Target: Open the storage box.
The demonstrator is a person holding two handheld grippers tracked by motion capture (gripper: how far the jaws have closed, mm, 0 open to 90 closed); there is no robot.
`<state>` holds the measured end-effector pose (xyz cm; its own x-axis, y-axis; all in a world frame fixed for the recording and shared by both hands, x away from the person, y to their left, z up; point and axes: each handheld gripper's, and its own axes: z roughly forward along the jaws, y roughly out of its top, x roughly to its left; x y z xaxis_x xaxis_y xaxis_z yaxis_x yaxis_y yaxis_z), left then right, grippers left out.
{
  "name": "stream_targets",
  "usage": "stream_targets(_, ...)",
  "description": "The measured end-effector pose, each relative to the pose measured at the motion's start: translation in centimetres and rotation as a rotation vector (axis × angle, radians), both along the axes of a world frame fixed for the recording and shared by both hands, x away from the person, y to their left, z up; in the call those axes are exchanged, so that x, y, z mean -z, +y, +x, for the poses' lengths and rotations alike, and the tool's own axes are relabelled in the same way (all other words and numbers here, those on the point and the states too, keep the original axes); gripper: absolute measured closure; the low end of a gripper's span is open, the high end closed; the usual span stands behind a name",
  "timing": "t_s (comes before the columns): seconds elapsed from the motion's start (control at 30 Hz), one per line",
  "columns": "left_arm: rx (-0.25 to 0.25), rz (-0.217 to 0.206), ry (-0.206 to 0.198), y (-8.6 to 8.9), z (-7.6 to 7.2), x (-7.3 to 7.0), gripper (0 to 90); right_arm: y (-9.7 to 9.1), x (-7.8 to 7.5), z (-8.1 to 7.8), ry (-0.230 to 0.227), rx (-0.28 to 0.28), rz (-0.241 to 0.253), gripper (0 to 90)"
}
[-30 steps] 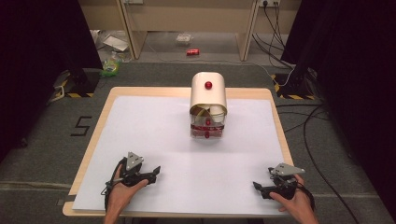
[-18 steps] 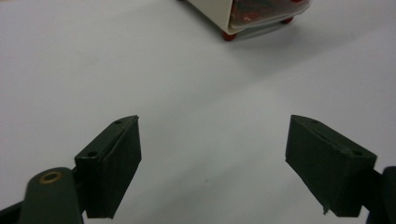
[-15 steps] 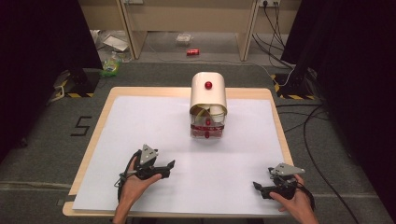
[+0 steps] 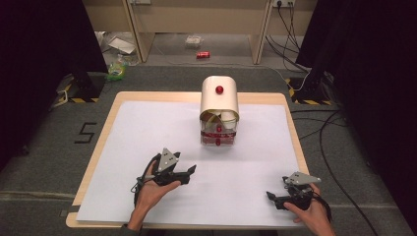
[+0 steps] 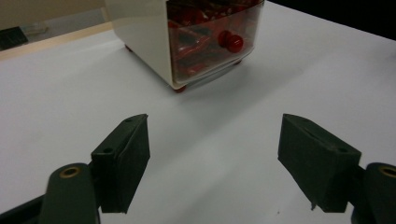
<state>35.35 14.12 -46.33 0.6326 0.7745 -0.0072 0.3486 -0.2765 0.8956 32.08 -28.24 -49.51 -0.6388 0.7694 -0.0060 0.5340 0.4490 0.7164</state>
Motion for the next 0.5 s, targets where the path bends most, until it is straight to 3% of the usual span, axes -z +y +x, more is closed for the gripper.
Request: stream_targets(0.5, 0.089, 0.038, -0.066, -3.1, 1.5, 0.5, 31.0, 0.0, 0.0, 0.0, 0.000, 0.000, 0.000, 13.7)
